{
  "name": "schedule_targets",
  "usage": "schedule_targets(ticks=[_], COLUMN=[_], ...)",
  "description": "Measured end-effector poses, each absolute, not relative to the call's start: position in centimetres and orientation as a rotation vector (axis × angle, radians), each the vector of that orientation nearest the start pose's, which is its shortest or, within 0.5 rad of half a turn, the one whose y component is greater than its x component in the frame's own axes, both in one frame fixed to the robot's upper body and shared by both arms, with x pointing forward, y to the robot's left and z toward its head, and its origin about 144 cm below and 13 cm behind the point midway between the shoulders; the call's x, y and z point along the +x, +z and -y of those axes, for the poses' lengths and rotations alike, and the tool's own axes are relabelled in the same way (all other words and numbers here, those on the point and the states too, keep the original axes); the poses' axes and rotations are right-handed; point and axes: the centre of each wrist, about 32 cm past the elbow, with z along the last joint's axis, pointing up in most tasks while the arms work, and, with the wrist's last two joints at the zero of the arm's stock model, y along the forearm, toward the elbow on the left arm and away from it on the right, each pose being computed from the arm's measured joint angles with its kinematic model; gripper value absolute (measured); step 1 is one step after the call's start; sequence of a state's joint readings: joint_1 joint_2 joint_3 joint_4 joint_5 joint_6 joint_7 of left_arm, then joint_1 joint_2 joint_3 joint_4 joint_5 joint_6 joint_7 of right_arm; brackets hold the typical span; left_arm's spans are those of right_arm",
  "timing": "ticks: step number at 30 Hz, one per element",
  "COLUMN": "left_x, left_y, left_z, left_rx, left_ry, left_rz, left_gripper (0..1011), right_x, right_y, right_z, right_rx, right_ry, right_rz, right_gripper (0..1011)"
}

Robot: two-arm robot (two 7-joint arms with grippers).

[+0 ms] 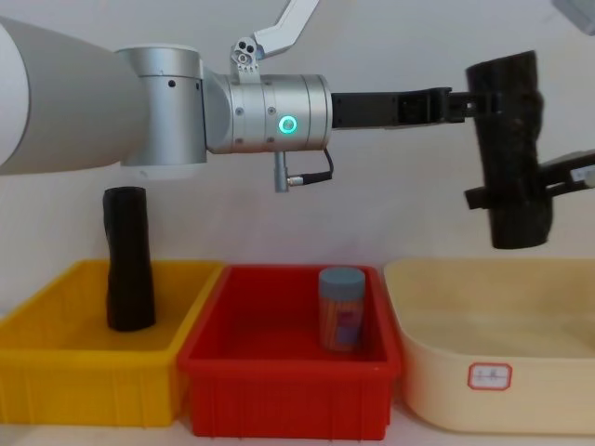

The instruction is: Pick up the garbage bag with the one hand and transfer it to the other hand.

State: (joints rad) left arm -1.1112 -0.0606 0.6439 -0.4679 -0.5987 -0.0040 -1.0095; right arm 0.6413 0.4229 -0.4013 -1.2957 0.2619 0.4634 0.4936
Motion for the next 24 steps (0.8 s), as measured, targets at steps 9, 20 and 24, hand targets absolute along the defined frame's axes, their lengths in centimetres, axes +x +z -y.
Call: schedule_targets(ticks=[9, 20, 24], left_x=[69.5, 69.5, 69.5], left_y=[129.2, 129.2, 129.2], left_z=[-10.5, -10.5, -10.5], left_rx=[-0.023, -0.023, -0.023], left_ry=[0.232, 0.232, 0.232], left_rz=[-0.079, -0.079, -0.079], left_gripper=[1001, 1002, 1002], right_x=[60.8, 61.4, 61.5], right_y=[128.1, 126.9, 126.6], right_z=[29.9, 32.7, 33.3], right_rx=[-0.411, -0.408, -0.406], right_ry=[-1.047, -1.102, -1.109], right_rz=[-0.098, -0.136, -0.138], right_gripper=[514, 513, 594])
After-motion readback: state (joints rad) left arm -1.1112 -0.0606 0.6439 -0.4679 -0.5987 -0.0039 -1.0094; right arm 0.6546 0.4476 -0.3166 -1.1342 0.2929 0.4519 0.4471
